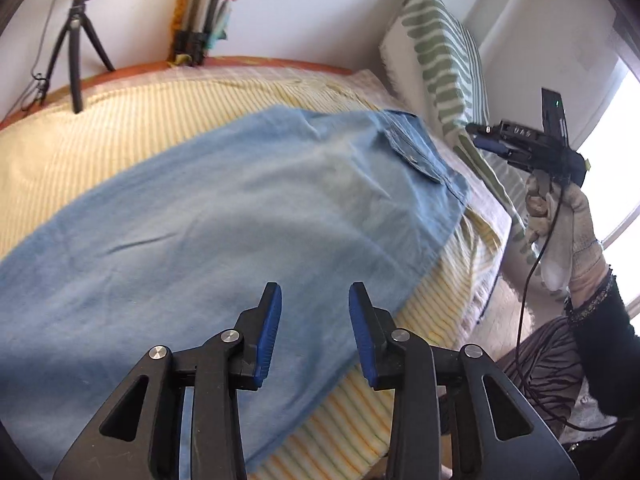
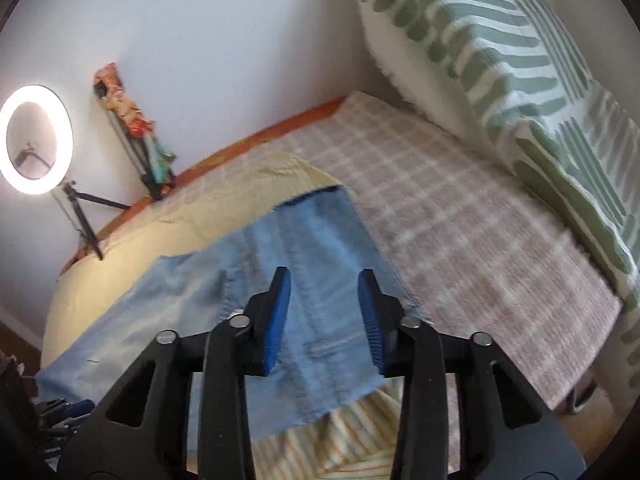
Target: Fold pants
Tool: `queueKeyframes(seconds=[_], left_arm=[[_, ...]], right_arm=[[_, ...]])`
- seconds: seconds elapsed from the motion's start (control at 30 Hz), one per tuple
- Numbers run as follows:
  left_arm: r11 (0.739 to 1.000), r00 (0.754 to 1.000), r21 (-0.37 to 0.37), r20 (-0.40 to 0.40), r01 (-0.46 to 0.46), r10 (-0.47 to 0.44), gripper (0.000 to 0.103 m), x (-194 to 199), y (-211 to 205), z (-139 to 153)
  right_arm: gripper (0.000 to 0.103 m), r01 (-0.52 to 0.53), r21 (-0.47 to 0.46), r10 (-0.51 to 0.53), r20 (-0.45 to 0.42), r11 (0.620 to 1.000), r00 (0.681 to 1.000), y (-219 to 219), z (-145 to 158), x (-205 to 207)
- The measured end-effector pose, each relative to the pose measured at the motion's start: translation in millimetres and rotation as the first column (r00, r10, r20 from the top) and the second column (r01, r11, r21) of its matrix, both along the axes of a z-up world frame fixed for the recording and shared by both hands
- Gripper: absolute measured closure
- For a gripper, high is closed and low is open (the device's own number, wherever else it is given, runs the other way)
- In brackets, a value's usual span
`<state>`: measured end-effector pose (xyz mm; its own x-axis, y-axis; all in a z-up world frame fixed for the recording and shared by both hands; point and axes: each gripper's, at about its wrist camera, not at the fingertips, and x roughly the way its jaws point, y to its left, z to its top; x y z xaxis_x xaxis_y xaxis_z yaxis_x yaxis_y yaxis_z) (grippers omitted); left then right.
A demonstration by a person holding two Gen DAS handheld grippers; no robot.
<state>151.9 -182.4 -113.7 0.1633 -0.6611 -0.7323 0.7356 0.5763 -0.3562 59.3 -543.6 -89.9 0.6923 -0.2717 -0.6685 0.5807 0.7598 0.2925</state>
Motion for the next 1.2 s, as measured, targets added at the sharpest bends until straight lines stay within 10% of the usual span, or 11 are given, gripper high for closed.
queueKeyframes(seconds=[0.3,0.73,0.83,1.2], left_arm=[[0.999,0.999,0.011,0.001,-0.038,0.038,0.068,12.3,19.9,-18.3],[0.999,0.999,0.002,-0.024,0.037,-0.037,0.06,-11.3,24.1,-37.9],[0.999,0.999,-0.002,-0.03,0.038,-0.038,0.06,-8.8,23.9,-38.5],[1.0,0.999,-0.001,-0.037,0.022,-0.022,0.06,-10.6,24.2,-35.1]], right_arm=[[0.047,-0.5,0.042,0.502,-0.091,0.865,0.86,50.1,-8.6,170.3],[0.047,-0.642,0.169,0.664,-0.215,0.748,0.716,66.4,-76.8,276.3],[0.077,-0.673,0.162,0.691,-0.228,0.721,0.686,80.2,-77.1,274.5],[0.095,-0.664,-0.017,0.633,-0.288,0.747,0.719,97.0,-63.1,275.9]])
